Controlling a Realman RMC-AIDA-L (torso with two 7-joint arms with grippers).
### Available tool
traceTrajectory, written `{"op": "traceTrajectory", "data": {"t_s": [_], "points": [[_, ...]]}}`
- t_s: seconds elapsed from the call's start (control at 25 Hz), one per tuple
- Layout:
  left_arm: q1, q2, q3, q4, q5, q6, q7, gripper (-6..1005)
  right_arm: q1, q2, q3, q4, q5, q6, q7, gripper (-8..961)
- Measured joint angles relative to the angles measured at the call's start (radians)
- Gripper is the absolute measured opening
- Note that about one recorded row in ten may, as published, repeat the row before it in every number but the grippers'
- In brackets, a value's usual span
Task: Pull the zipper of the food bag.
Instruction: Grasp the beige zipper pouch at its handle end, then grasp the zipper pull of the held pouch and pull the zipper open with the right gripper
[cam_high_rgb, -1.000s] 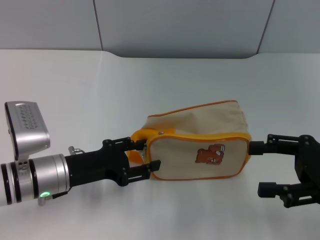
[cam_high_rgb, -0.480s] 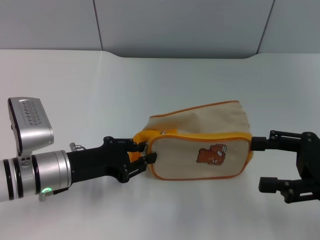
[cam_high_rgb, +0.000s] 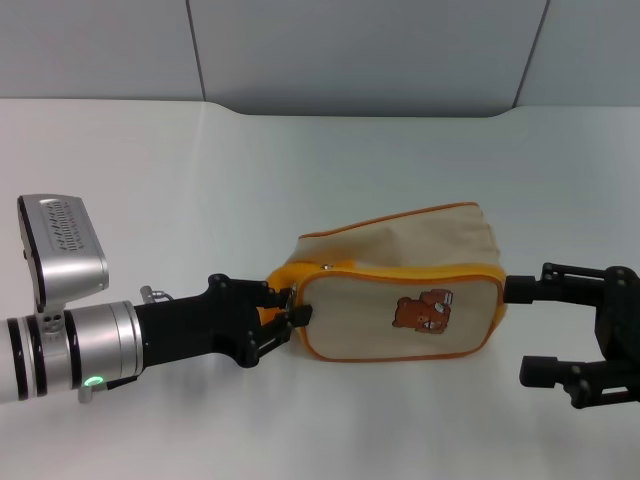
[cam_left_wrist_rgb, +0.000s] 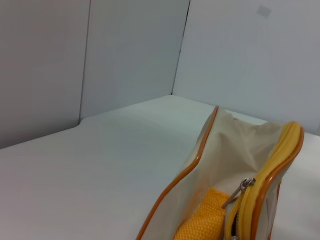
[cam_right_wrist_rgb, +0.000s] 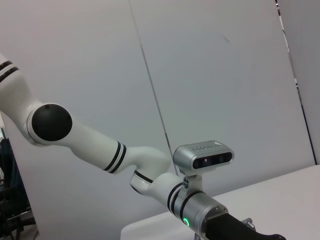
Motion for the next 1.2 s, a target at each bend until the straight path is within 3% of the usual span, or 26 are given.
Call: {"op": "traceTrajectory", "data": {"t_s": [0.64,0.92,1.2], "points": [[-0.017,0.014,-0.011,0.132,-0.004,0.015,-0.03,139,0.018,0.019,0.2,0.05,0.002,0.031,-0.08,835],[-0.029,0.021,-0.012,0.232,-0.002,0.1,-0.041,140,0.062,0.093,0.291,0.054,0.01,0.129,-0.238,836],[-0.037,0.039,-0.009,0.259,0.001,0.152,-0.046,133,0.116,0.109,0.287,0.113,0.057,0.269,-0.389,835]]}}
